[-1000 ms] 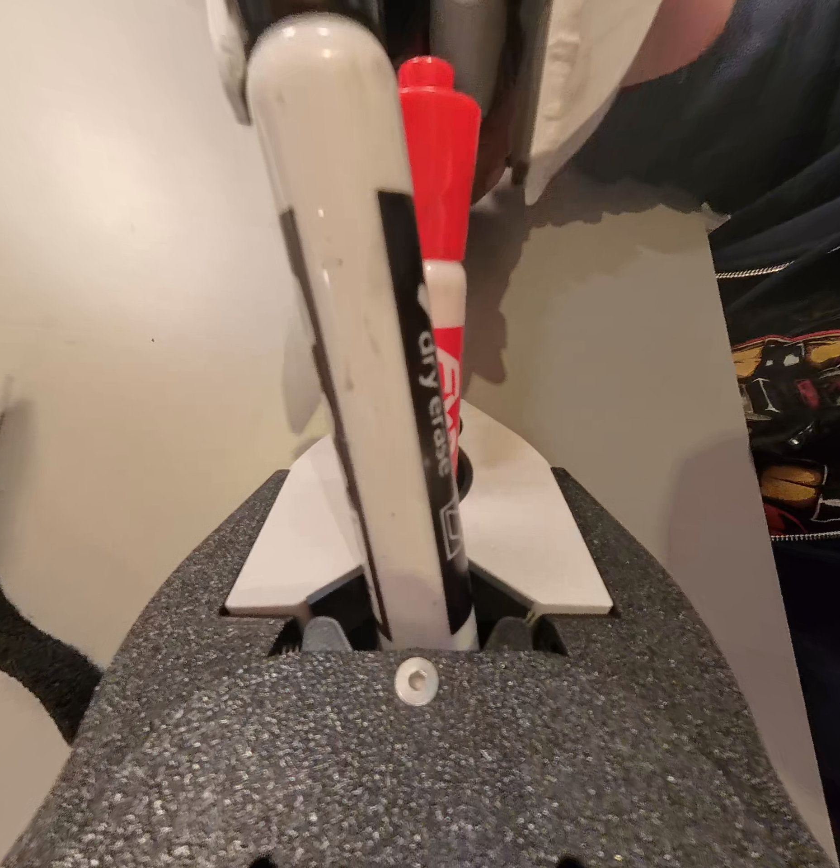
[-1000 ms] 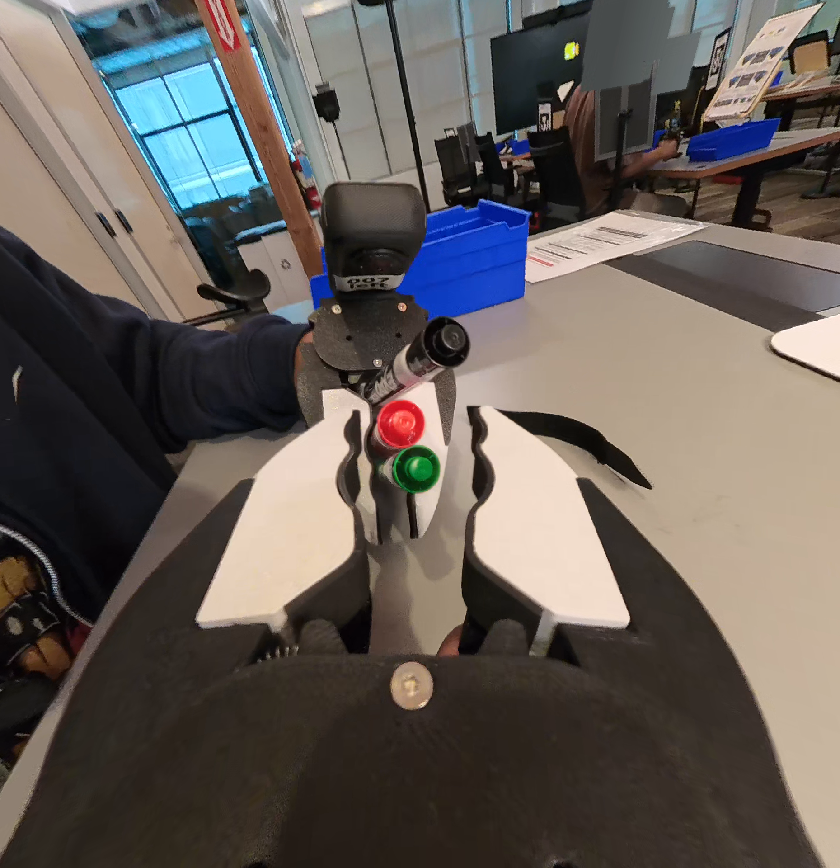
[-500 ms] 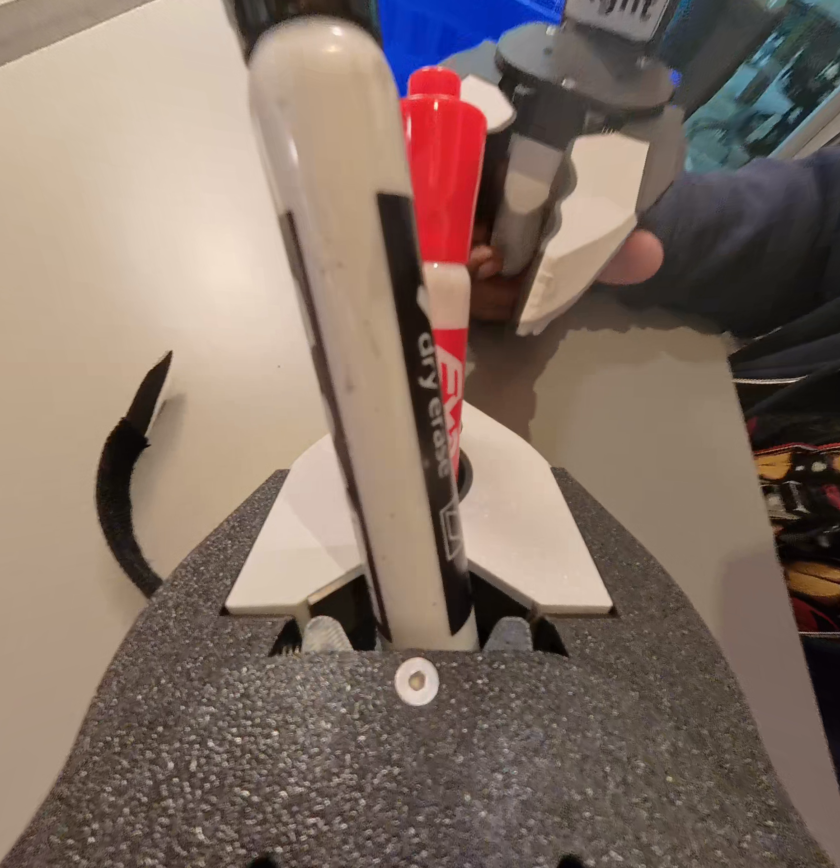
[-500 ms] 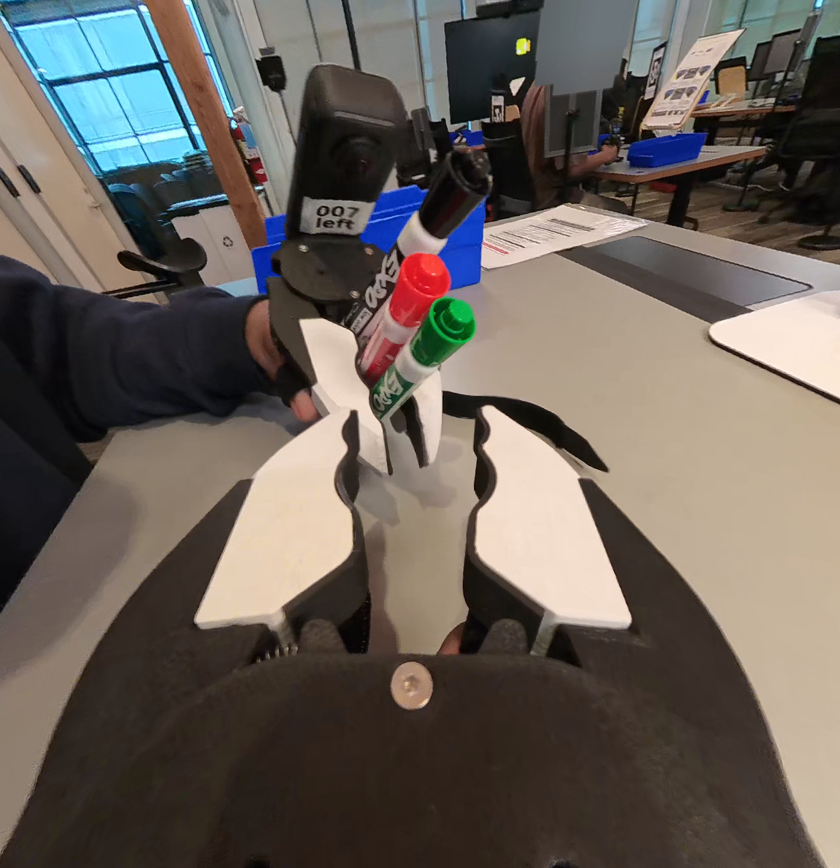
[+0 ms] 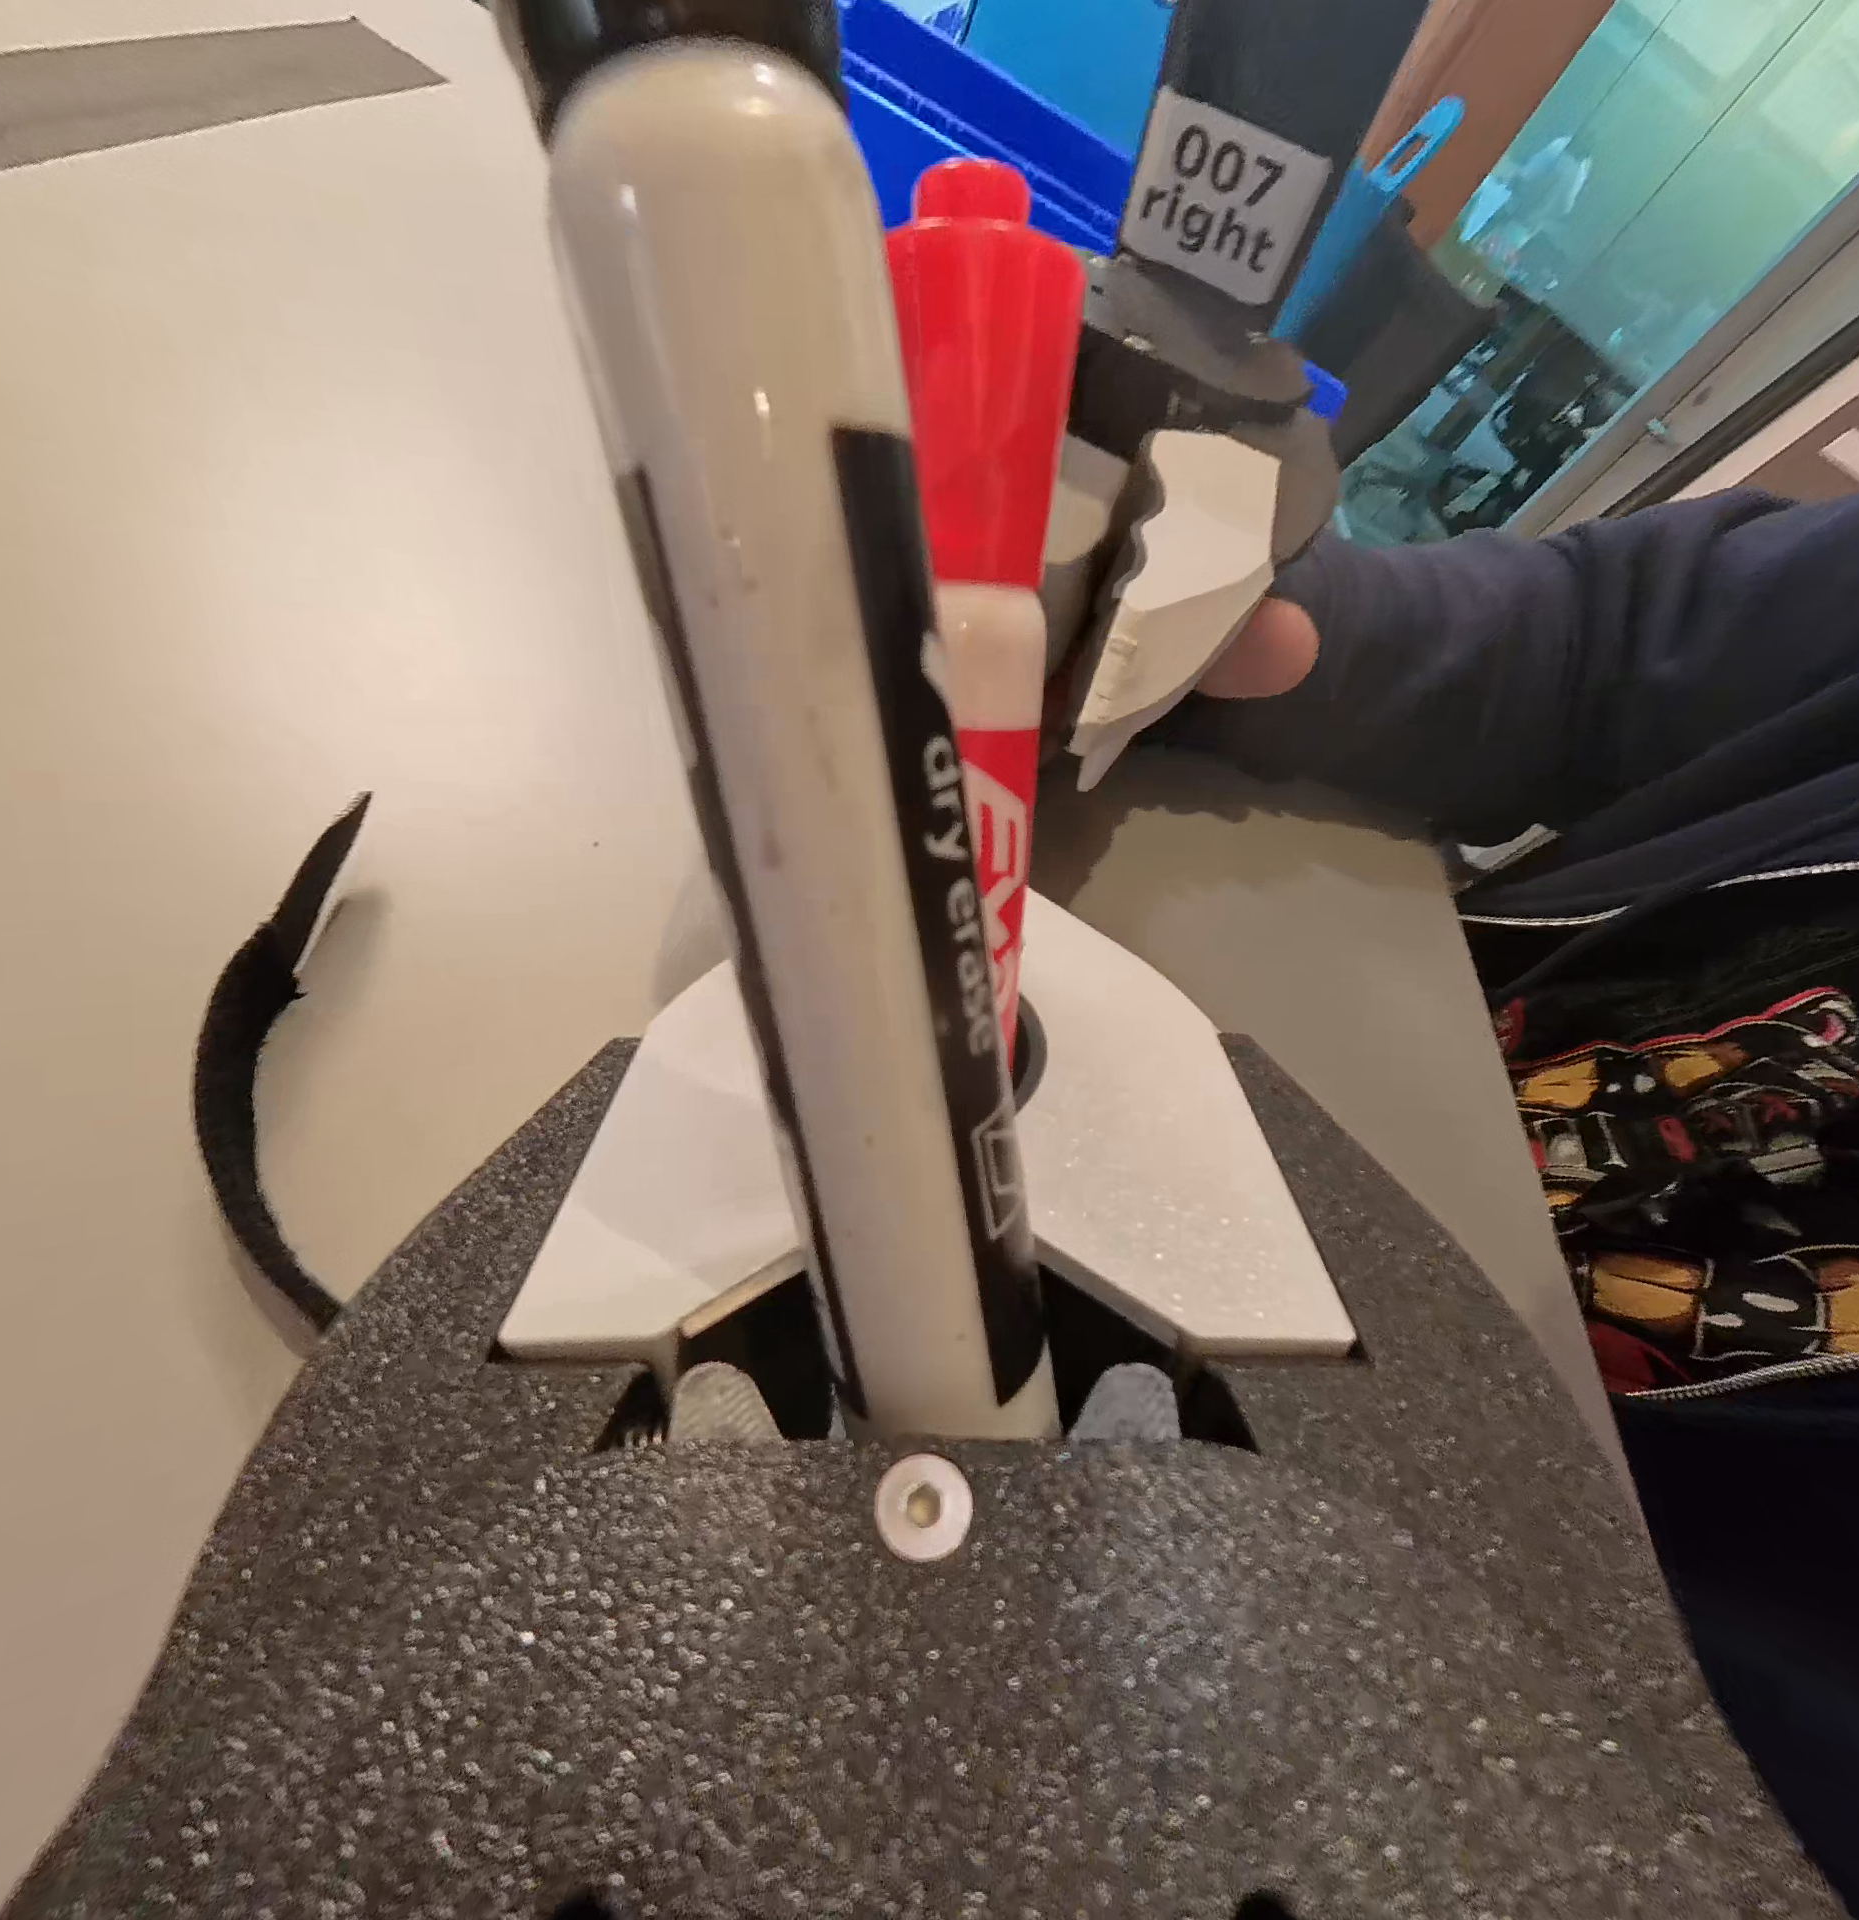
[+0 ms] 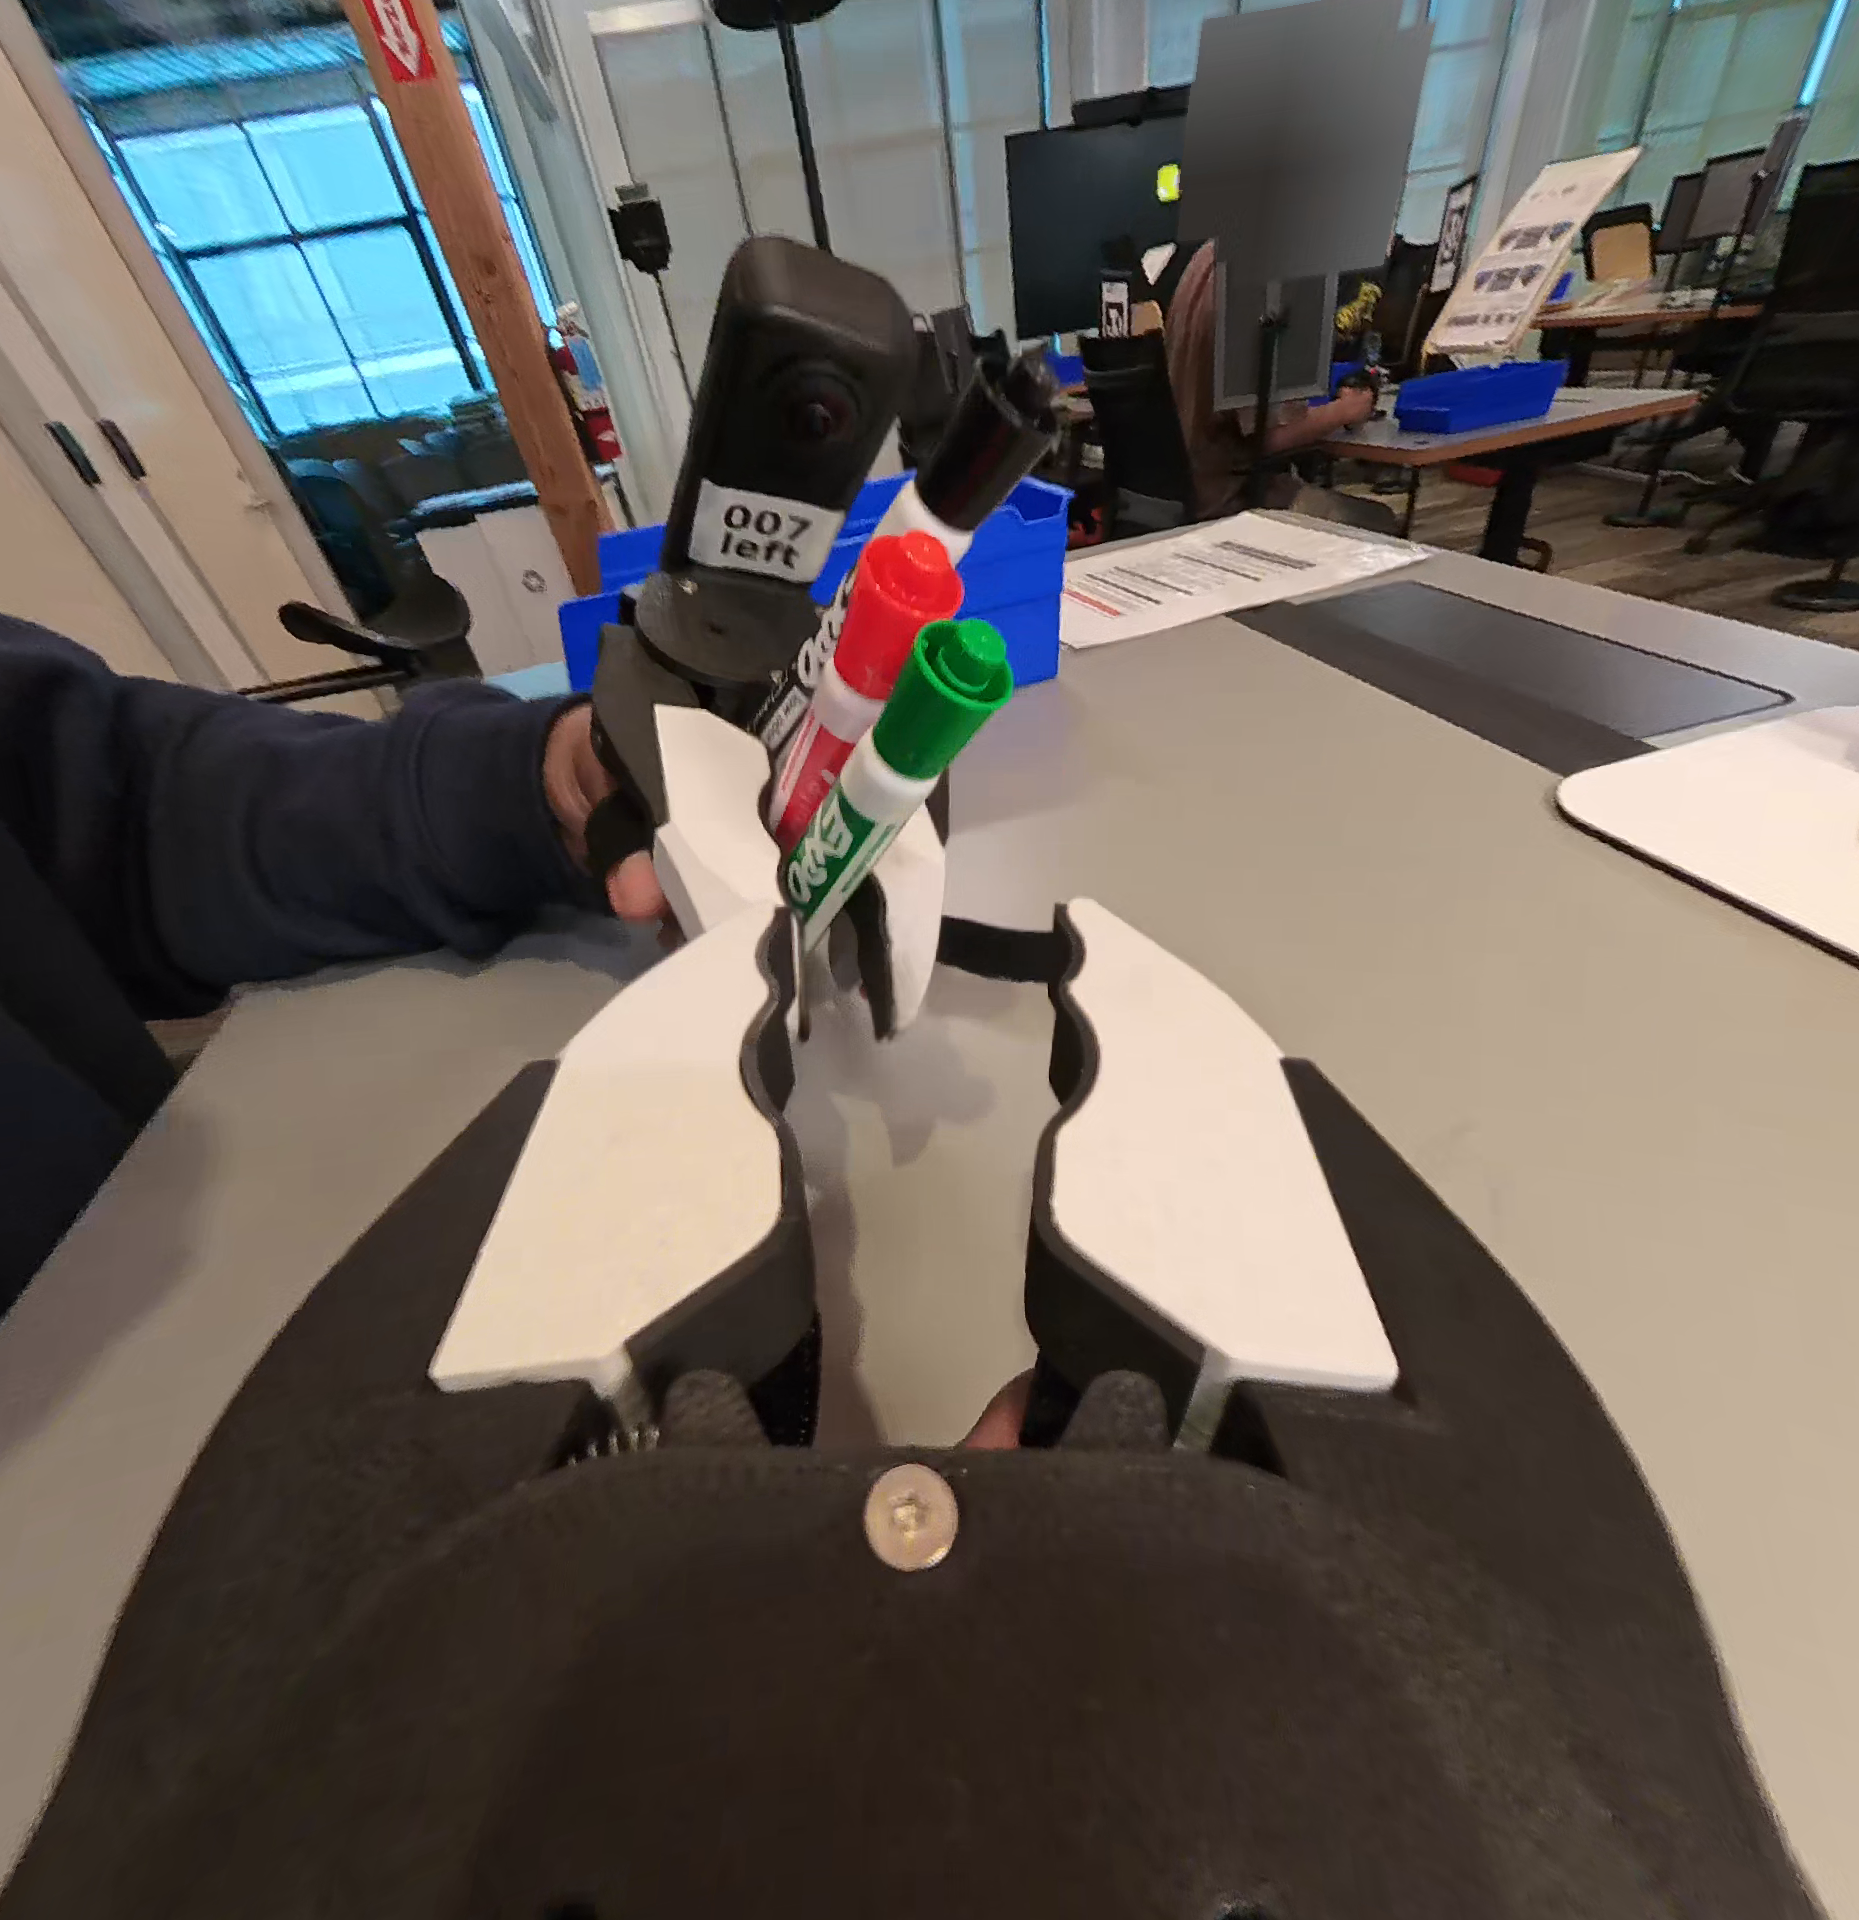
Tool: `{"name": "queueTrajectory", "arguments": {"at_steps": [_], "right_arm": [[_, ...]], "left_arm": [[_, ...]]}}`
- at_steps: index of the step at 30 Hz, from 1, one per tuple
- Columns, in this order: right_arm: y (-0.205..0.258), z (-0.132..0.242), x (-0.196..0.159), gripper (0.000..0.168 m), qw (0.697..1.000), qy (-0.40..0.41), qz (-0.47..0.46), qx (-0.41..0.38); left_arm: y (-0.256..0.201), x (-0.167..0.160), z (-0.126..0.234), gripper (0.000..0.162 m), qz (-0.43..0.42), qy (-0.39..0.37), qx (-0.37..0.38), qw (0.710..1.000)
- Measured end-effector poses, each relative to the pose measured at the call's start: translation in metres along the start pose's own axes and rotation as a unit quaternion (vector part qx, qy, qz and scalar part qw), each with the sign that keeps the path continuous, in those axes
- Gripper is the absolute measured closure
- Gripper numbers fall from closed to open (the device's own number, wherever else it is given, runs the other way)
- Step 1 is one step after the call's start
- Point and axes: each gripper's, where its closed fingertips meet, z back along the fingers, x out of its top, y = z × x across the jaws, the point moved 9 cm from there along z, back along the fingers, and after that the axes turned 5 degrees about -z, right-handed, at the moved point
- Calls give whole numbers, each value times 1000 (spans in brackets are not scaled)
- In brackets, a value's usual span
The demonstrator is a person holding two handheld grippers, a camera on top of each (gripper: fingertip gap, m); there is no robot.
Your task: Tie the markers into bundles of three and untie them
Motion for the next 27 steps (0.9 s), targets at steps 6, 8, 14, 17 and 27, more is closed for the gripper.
{"name": "queueTrajectory", "arguments": {"at_steps": [6,8,14,17,27], "right_arm": [[-8,-11,3,112,994,-43,-69,78],[-5,-16,3,111,991,-48,-81,101],[-4,-20,4,119,995,-60,-68,49],[-18,-14,5,132,996,-36,-36,-69],[-30,-37,46,140,871,385,67,-297]], "left_arm": [[-5,3,-2,142,21,-23,-35,999],[-6,3,-3,142,24,-28,-42,998],[0,2,3,142,19,-30,-19,999],[11,4,17,142,21,-47,30,998],[53,-3,70,142,71,-95,209,971]]}}
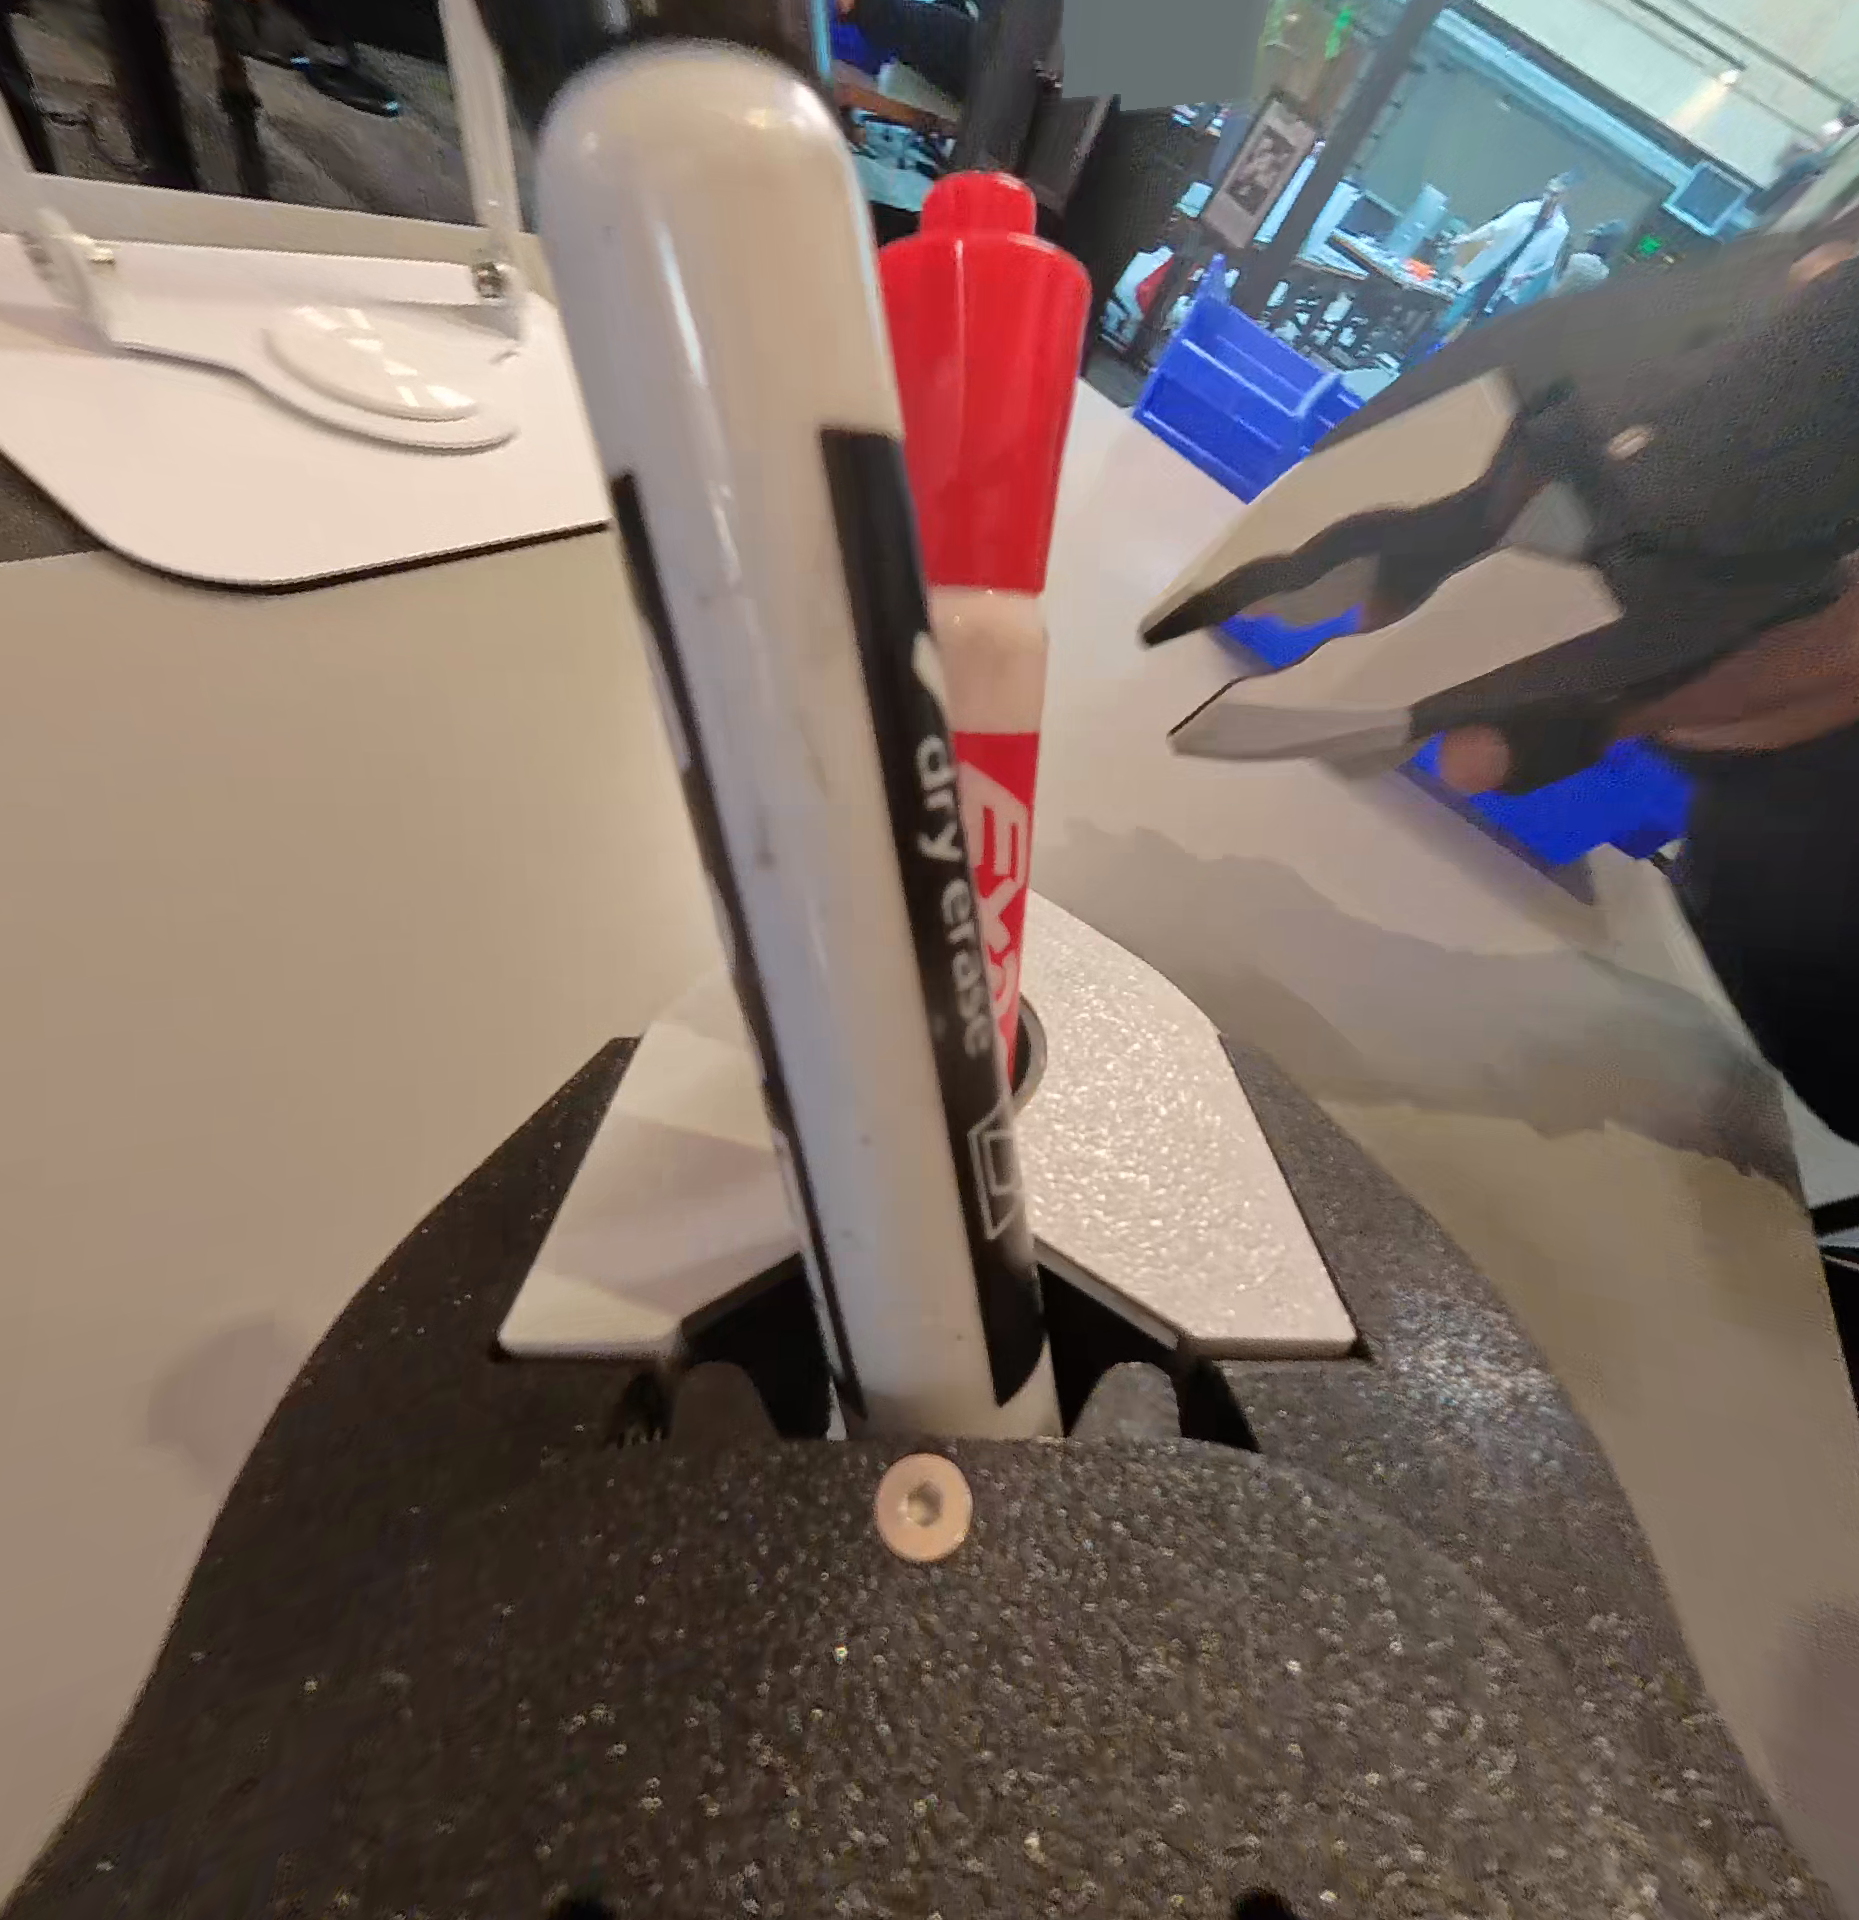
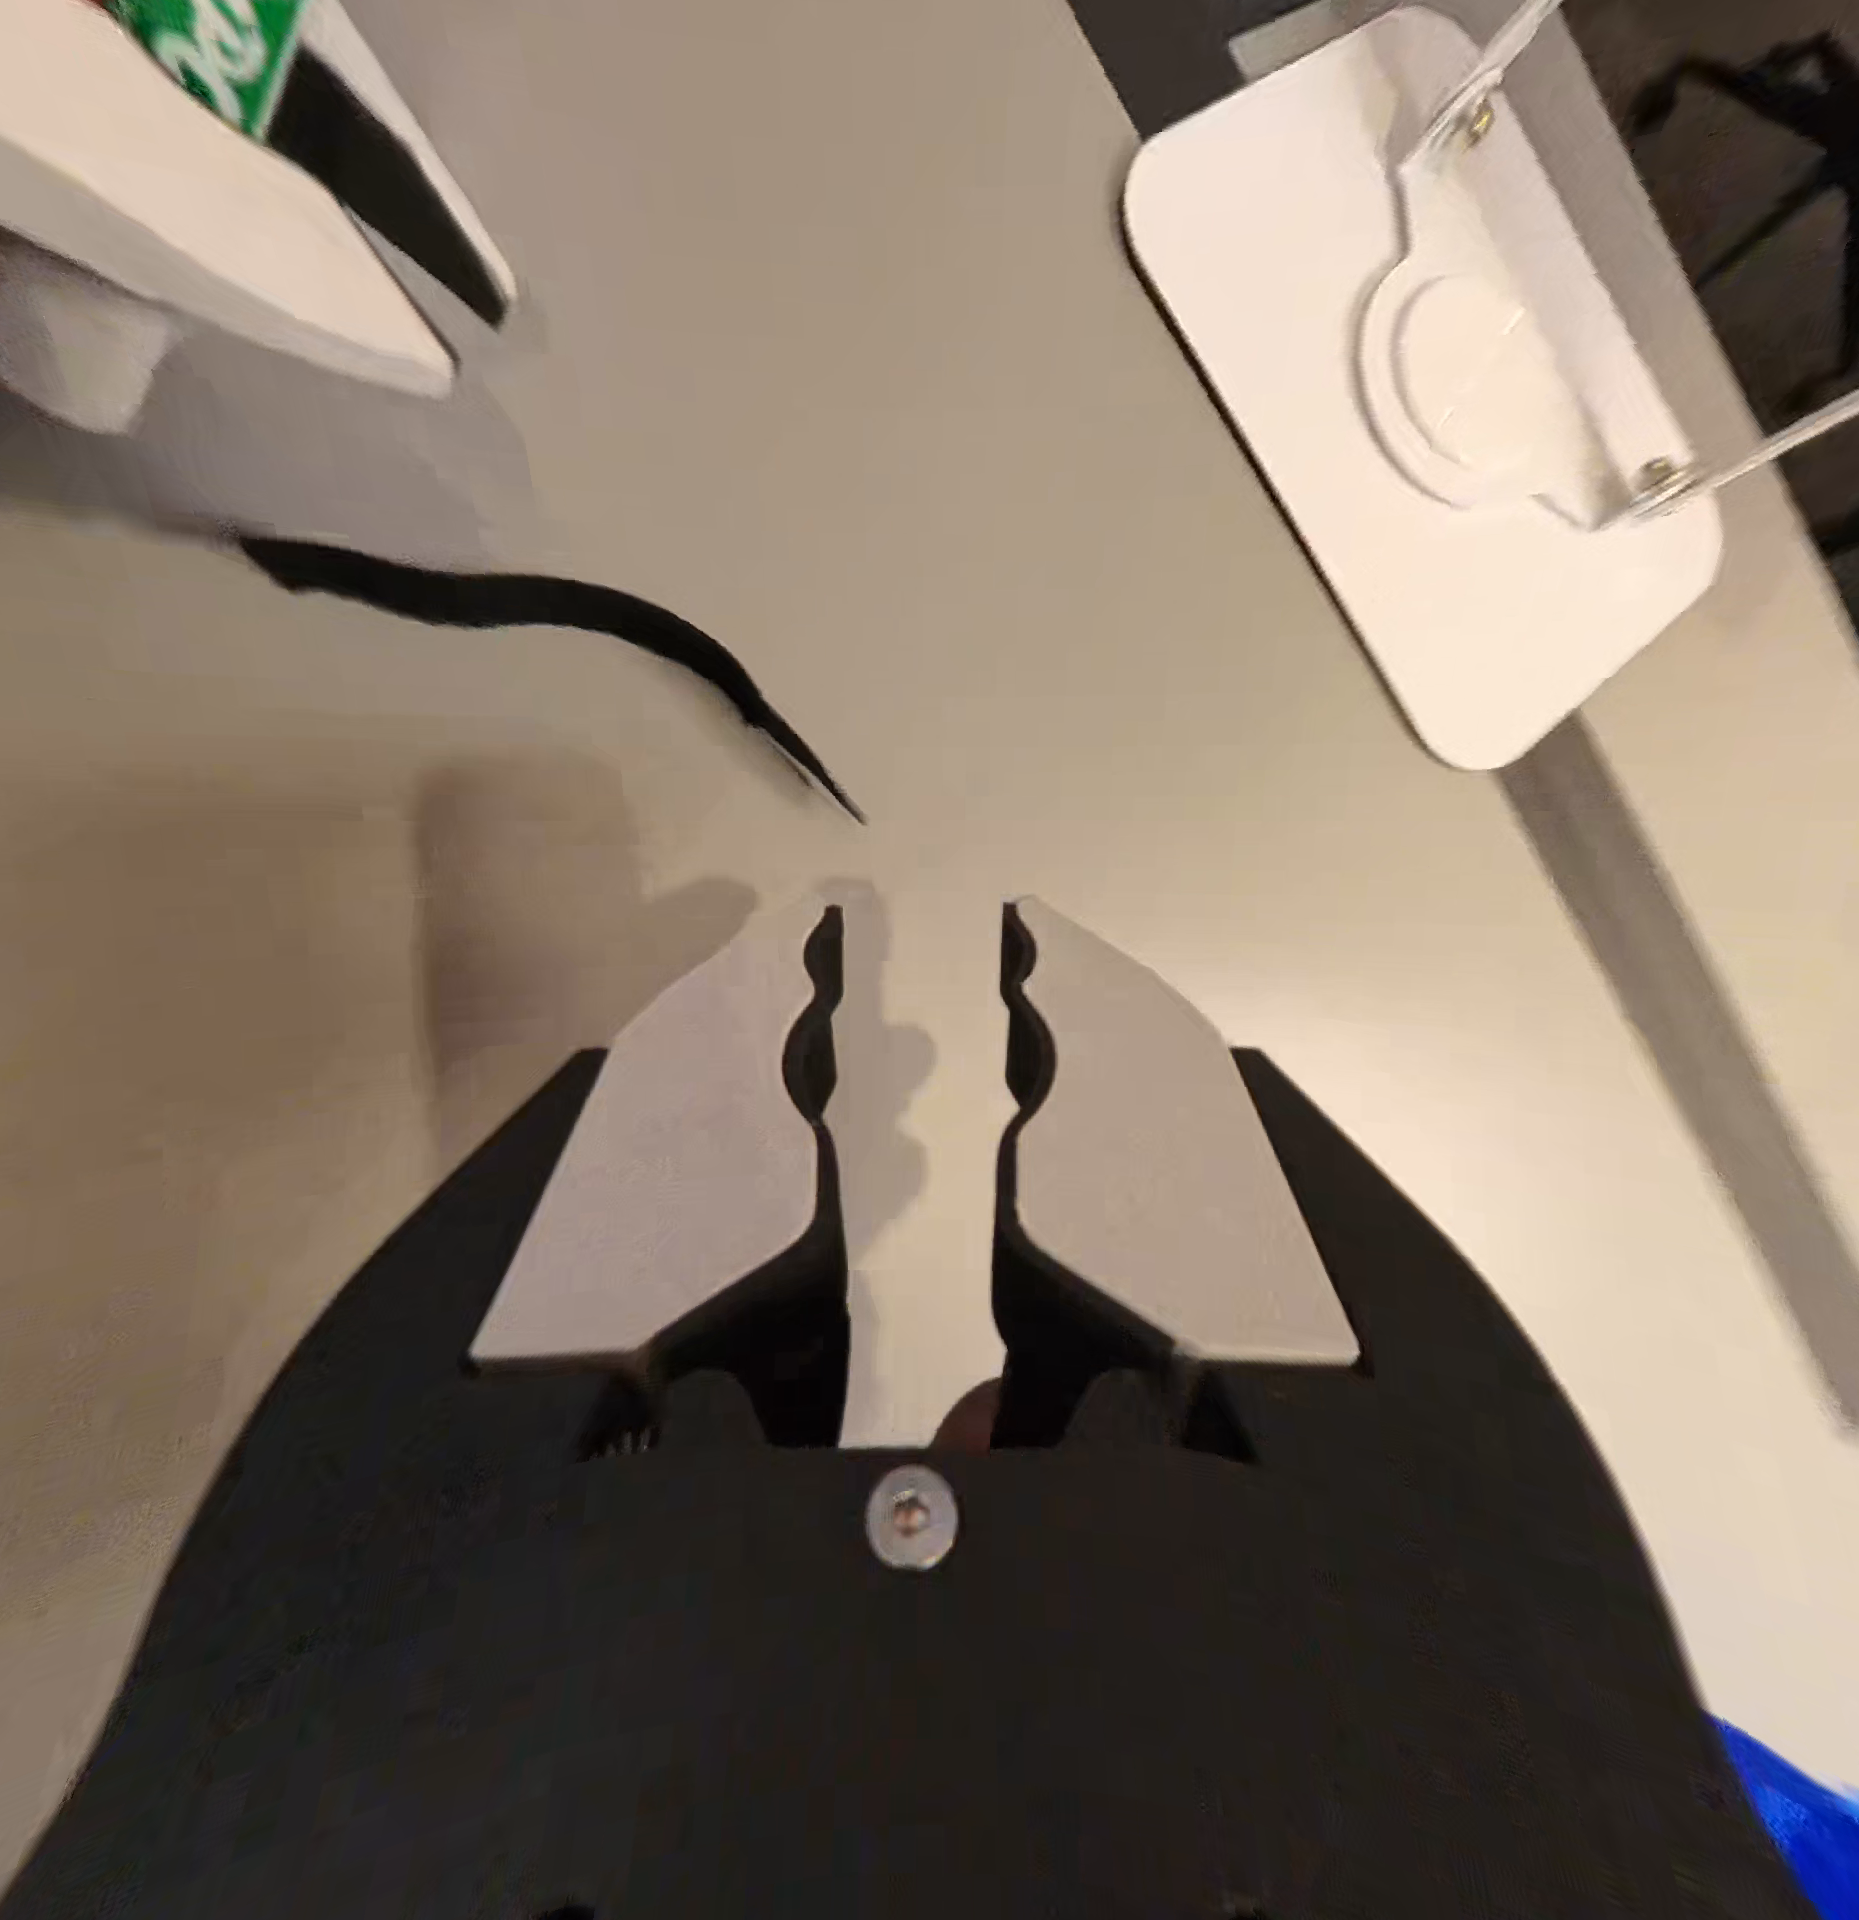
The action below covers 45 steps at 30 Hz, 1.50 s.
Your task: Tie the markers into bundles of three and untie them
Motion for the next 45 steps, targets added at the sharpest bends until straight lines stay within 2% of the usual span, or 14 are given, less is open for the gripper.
{"name": "queueTrajectory", "arguments": {"at_steps": [3,5,9,12,15,18,21,26,29,32,34,38,41,45], "right_arm": [[6,16,33,140,991,96,88,-34],[15,29,54,140,974,145,160,-68],[43,46,78,140,912,236,304,-142],[63,56,82,140,873,266,372,-167],[72,61,82,141,860,274,400,-156],[70,58,83,142,873,269,393,-106],[67,46,82,141,902,236,359,-48],[44,-2,58,139,969,126,208,51],[16,-39,34,139,990,26,93,102],[-4,-61,10,135,982,-69,-15,178],[-7,-66,3,134,967,-119,-43,222],[-3,-73,-1,132,975,-104,17,194],[8,-84,-5,137,977,-74,34,197],[14,-88,-10,167,981,-45,35,187]], "left_arm": [[9,-1,4,142,14,-1,21,1000],[14,-2,7,142,22,-3,29,999],[24,-6,9,142,32,-2,38,999],[26,-6,10,142,45,-6,31,999],[26,-6,10,142,47,-7,27,999],[26,-6,9,142,44,-3,23,999],[25,-6,9,142,42,-1,20,999],[21,-6,6,142,26,11,22,999],[17,-7,2,142,15,21,19,999],[14,-7,0,142,13,23,14,1000],[13,-7,-1,142,15,23,10,1000],[12,-7,-2,142,17,19,4,1000],[9,-7,-3,142,15,16,-2,1000],[6,-8,-5,142,11,16,-7,1000]]}}
